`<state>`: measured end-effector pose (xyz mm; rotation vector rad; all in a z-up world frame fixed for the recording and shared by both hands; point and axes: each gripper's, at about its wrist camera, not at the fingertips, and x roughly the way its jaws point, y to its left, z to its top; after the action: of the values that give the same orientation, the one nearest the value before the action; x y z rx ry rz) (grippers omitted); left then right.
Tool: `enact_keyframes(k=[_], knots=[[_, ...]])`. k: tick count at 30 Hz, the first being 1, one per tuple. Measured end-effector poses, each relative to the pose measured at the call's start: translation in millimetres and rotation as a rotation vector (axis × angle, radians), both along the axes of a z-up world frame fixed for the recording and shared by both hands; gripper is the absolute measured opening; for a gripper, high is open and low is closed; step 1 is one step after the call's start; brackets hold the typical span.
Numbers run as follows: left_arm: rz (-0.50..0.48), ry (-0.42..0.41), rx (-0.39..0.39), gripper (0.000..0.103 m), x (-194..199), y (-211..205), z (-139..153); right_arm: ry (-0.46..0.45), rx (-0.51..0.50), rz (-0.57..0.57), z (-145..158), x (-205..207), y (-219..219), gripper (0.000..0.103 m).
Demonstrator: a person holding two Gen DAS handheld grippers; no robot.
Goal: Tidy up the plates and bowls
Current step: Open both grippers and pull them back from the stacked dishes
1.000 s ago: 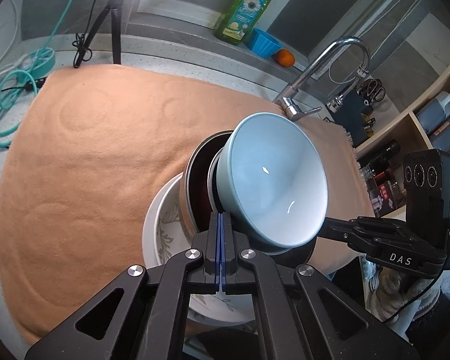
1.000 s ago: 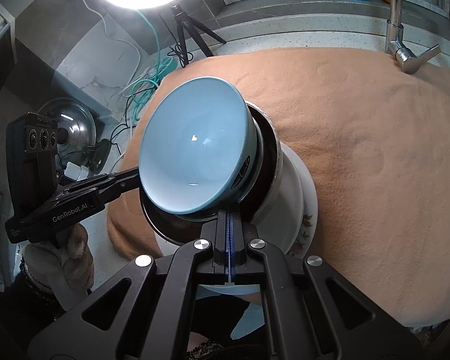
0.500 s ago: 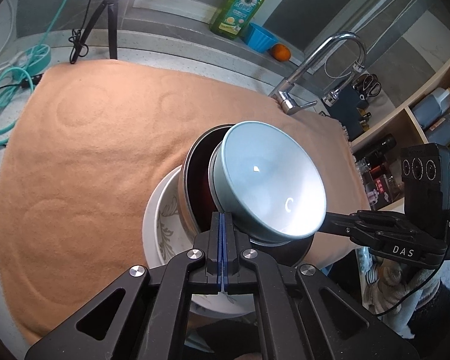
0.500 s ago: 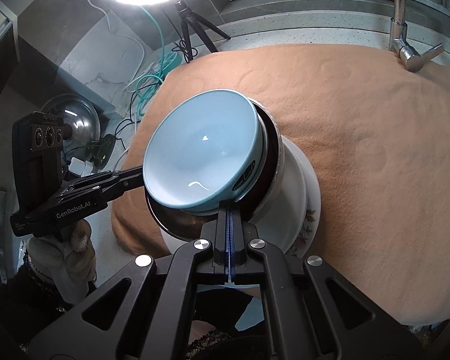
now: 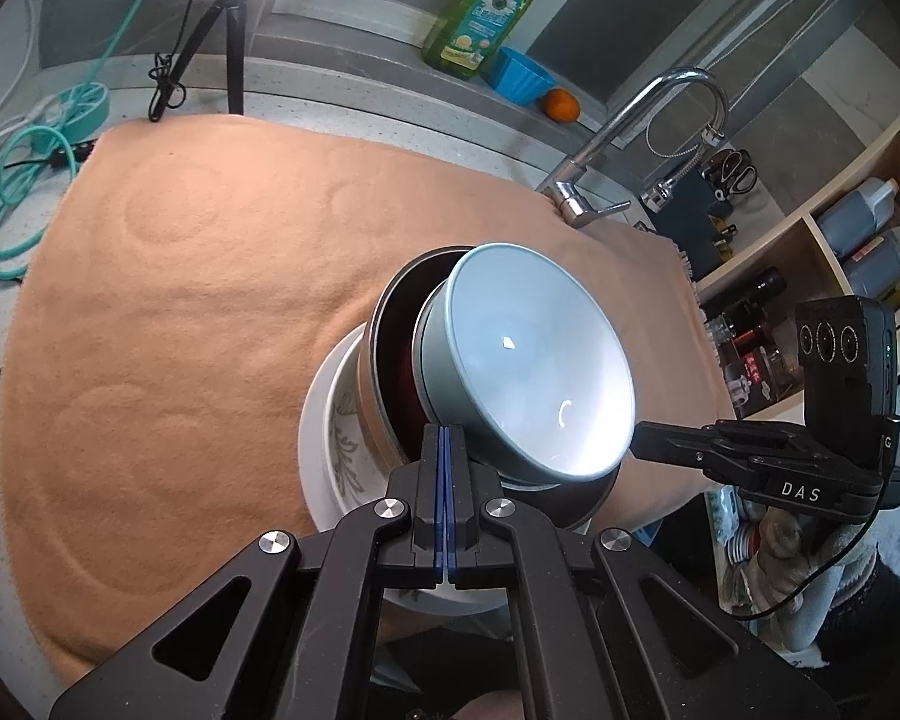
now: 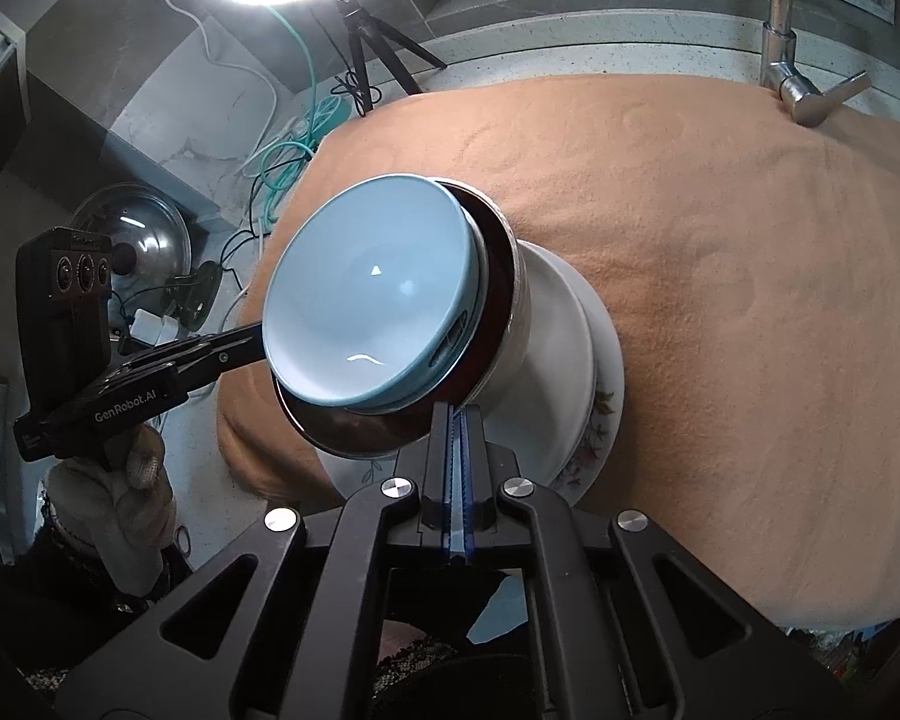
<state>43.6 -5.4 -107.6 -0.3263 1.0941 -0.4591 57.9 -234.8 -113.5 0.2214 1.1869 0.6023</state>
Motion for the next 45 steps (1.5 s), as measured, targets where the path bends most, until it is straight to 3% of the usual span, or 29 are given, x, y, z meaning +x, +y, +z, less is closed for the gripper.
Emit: enact_keyframes(k=[5, 7, 9, 16, 18, 22, 27, 35, 40, 42, 45], knots=[[0.000, -0.003, 0.002, 0.000, -1, -1, 0, -0.014, -0.011, 0.005, 4, -5, 1, 0.004], [-0.004, 0.000, -0.003, 0.000, -2, -1, 0, -0.026, -0.014, 0.000, 8, -7, 0, 0.010], [-0.006, 0.004, -0.007, 0.000, -2, -1, 0, -0.038, -0.013, -0.007, 12, -9, -2, 0.023], [-0.011, -0.007, -0.013, 0.004, -7, 0, 3, -0.071, -0.008, -0.031, 22, -13, -11, 0.026], [-0.012, -0.011, -0.015, 0.006, -8, -1, 3, -0.077, -0.005, -0.042, 23, -13, -12, 0.033], [-0.011, -0.023, -0.010, 0.008, -10, -3, 5, -0.087, 0.000, -0.057, 25, -14, -15, 0.035], [0.002, -0.026, -0.019, 0.024, -14, 1, 8, -0.100, 0.009, -0.066, 27, -17, -17, 0.039], [0.027, -0.048, -0.016, 0.025, -18, 8, 17, -0.128, 0.031, -0.091, 33, -20, -22, 0.044], [0.070, -0.109, 0.034, 0.025, -21, 20, 37, -0.178, 0.020, -0.110, 42, -23, -23, 0.047], [0.082, -0.139, 0.068, 0.025, -23, 20, 43, -0.207, 0.011, -0.126, 46, -26, -23, 0.056], [0.090, -0.185, 0.116, 0.029, -27, 17, 52, -0.233, 0.003, -0.145, 50, -28, -24, 0.060]])
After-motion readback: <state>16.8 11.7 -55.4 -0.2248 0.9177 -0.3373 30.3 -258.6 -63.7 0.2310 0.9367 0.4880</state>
